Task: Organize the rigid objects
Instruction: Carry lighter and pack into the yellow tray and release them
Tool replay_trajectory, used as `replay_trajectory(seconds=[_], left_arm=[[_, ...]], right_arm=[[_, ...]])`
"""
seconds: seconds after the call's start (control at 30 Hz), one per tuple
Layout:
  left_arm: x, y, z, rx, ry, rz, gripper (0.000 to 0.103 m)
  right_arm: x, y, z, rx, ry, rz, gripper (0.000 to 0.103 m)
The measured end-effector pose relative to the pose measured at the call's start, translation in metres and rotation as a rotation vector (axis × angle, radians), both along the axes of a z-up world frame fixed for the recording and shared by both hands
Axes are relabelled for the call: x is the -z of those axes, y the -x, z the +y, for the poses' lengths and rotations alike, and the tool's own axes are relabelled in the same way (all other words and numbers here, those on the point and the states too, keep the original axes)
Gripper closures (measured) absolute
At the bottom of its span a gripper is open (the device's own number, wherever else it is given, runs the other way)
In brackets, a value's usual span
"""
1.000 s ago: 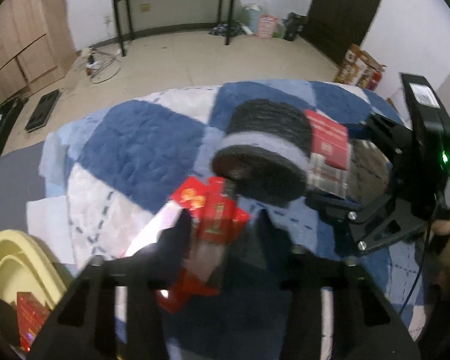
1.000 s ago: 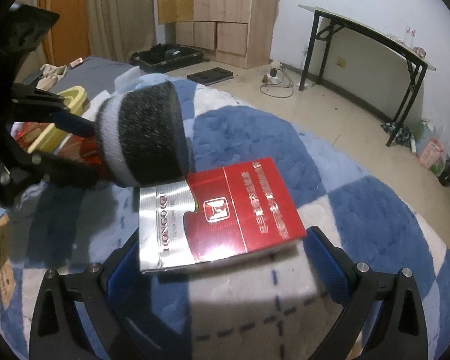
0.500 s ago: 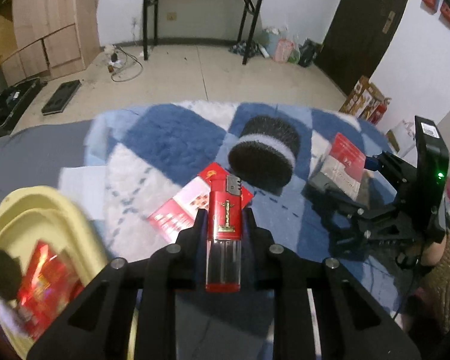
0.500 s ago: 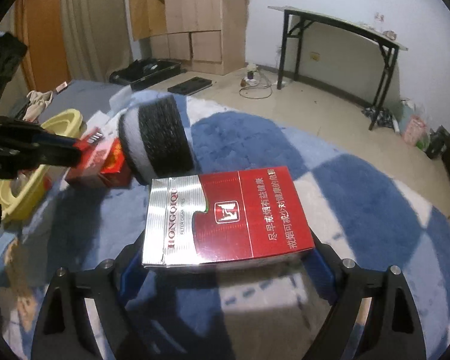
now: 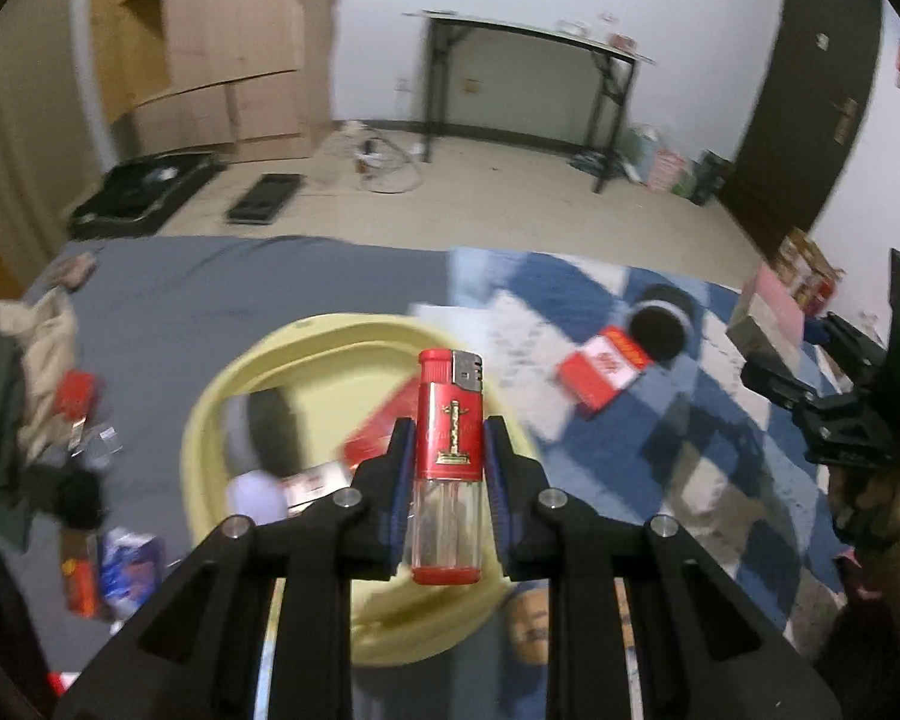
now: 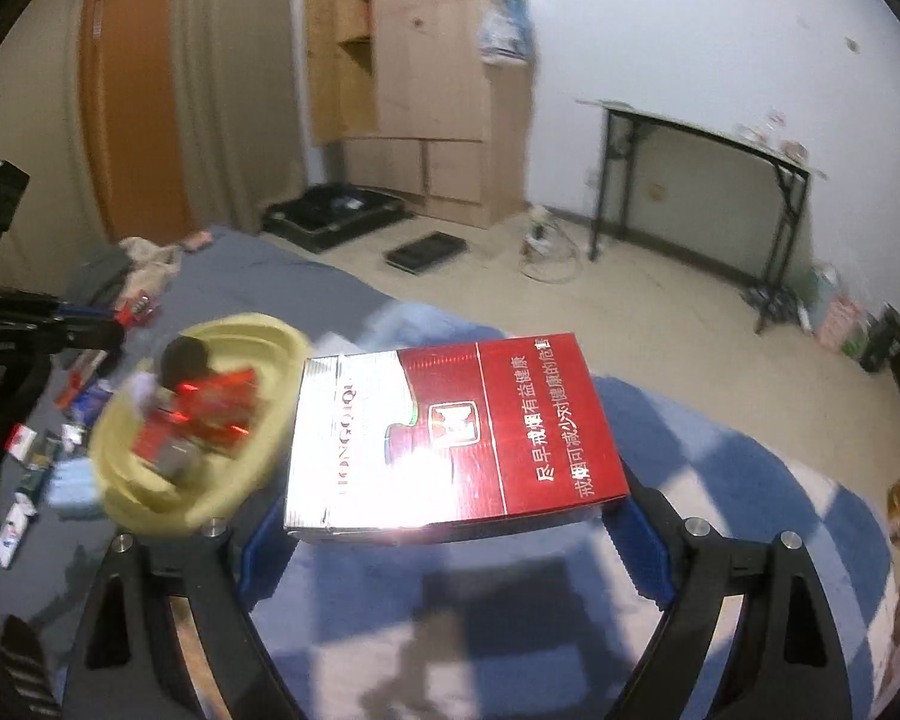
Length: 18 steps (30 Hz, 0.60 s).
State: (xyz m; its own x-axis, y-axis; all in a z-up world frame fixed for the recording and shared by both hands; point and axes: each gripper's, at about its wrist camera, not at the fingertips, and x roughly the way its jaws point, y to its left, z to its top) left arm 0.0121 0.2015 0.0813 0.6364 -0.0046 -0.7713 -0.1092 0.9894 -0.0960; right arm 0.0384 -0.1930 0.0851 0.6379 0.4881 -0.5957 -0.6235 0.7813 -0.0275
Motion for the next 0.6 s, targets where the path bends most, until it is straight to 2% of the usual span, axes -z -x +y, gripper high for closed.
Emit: replay_trajectory(seconds=[0.17,0.37,0.47,0.6], left_arm=[[0.006,0.023,0.039,-0.082,0.028,0.002,0.079],[0.044,0.026,0.066,-0.109,0.094,0.058,0.079],[0.064,0.022,0.072,-0.095,0.091,0.089,0.079],[0.091,0.017,0.077,-0.049,0.143,0.133,0.079]], right_arm=[[-0.011,0.030,0.070,-0.117,0.023,-0.027,0.013],[0.000,0.035,0.145,-0.205,0.070,0.004,0.013],[0.013,0.020,0.173,-0.214,0.096,0.040,0.013],[0.031,-0.022,0.208,-0.222,0.147,0.084,0.013]])
